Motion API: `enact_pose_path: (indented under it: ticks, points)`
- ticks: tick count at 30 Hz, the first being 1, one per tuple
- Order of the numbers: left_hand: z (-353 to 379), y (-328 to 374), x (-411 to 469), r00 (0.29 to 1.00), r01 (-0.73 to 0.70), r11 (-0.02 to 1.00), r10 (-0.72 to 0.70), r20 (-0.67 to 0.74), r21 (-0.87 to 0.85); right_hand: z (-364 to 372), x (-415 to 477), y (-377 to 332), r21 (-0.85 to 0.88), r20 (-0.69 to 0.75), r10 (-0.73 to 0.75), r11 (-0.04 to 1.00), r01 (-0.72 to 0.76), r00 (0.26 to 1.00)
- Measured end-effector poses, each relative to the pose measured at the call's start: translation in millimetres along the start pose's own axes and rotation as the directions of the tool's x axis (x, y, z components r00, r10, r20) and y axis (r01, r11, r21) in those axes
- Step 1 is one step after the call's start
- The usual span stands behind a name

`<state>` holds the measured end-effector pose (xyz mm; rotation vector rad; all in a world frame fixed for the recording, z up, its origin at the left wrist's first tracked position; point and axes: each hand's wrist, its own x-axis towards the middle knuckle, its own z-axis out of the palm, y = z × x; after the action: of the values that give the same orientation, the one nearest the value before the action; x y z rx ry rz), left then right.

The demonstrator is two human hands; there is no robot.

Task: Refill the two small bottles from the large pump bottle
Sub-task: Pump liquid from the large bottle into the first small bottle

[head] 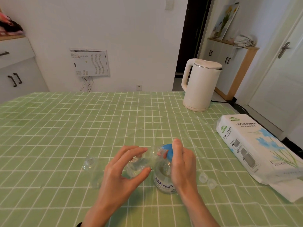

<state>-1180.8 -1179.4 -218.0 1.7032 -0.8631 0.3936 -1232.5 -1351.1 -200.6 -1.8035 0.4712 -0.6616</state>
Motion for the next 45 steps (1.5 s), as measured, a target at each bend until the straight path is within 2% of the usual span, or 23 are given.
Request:
enact_pose_path:
  ticks: [2,6,10,16,19,22,26,45]
  points:
    - [0,1,1,1.0,-0.007,1.0,0.007,0.002,-0.005,-4,0,-4,0.011,0.033,0.022,1.0,-0.022,0.999]
    - [-1,3,3,1.0,-0.007,1.0,0.007,-0.012,-0.014,-19,6,-21,0.014,0.209,0.103,0.994,-0.108,0.972]
    - [-2,4,3,1.0,-0.012,1.0,0.012,-0.012,-0.007,-29,28,-49,-0.072,0.166,0.168,0.985,-0.158,0.972]
    - [-3,3,4,1.0,-0.015,1.0,0.015,-0.009,-0.005,-16,55,-76,-0.338,0.15,0.032,0.941,0.021,0.988]
    - [-5,3,3,1.0,-0.01,1.0,0.01,-0.012,0.008,-11,61,-71,-0.478,0.186,0.108,0.878,-0.006,0.977]
    - [-6,3,3,1.0,-0.002,1.0,0.002,-0.004,0.014,-10,62,-64,-0.513,0.202,0.2,0.856,-0.071,0.959]
    - [-6,5,4,1.0,-0.018,0.999,0.018,0.013,0.041,-7,60,-62,-0.583,0.183,0.21,0.81,-0.066,0.96]
    - [-8,3,0,1.0,0.0,0.998,0.0,0.014,0.055,-5,58,-67,-0.579,0.179,0.195,0.814,-0.057,0.964]
